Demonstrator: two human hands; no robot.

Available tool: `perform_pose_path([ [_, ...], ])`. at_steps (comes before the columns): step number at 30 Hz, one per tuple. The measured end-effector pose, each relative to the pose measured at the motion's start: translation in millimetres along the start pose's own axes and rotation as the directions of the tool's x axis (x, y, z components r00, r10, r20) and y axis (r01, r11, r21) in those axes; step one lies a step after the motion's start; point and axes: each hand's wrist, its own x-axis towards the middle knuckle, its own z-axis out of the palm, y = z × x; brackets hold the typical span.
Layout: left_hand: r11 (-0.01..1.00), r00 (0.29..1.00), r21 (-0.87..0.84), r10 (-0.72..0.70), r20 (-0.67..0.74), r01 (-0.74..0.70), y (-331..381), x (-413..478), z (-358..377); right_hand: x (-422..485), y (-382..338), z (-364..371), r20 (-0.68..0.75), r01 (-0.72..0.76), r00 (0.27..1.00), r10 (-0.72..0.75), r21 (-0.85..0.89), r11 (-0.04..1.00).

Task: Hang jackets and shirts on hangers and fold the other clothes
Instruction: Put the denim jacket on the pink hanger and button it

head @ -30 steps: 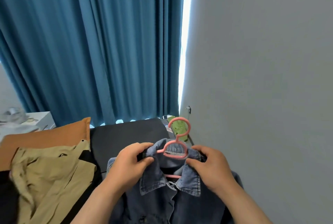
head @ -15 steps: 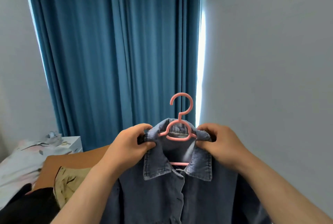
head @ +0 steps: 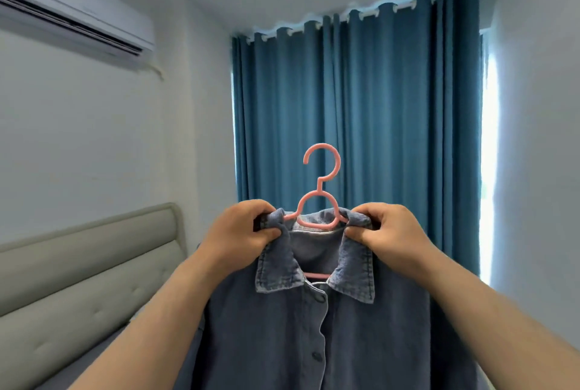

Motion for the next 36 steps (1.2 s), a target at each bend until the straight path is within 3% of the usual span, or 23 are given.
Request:
perform_pose_path([
  [6, 0.98, 0.979, 0.047, -0.192, -0.069, 0.195, 23.4, -34.9, -48.9, 16.8, -14.3, 18.7, 0.075, 0.09, 0.991, -0.108, 0.207, 0.974],
  [9, 0.929, 0.929, 0.015, -0.37, -0.031, 0.37, 39.2, -60.2, -72.8, 17.0, -19.8, 34.9, 0.123, 0.156, 0.973, -0.196, 0.279, 0.948],
  [12, 0.887, 0.896, 0.13, -0.442, -0.036, 0.443, 53.0, -91.2, -97.4, 12.3, -33.5, 55.7, 0.182, 0.224, 0.938, -0.295, 0.331, 0.917],
  [16, 0.799, 0.832, 0.231, -0.534, -0.151, 0.555, 71.2, -136.8, -124.8, 2.6, -63.4, 88.1, 0.235, 0.276, 0.891, -0.388, 0.398, 0.875],
  [24, 0.596, 0.782, 0.513, -0.528, -0.331, 0.619, 78.0, -219.3, -183.7, -26.1, -135.4, 165.9, 0.27, 0.285, 0.824, -0.498, 0.563, 0.776],
  [28, 0.467, 0.726, 0.561, -0.508, -0.463, 0.684, 64.9, -254.3, -211.6, -40.0, -173.2, 206.2, 0.313, 0.262, 0.785, -0.535, 0.614, 0.744],
  [36, 0.413, 0.682, 0.544, -0.484, -0.549, 0.73, 26.0, -309.6, -270.5, -54.1, -241.2, 276.1, 0.395, 0.223, 0.709, -0.584, 0.66, 0.717],
])
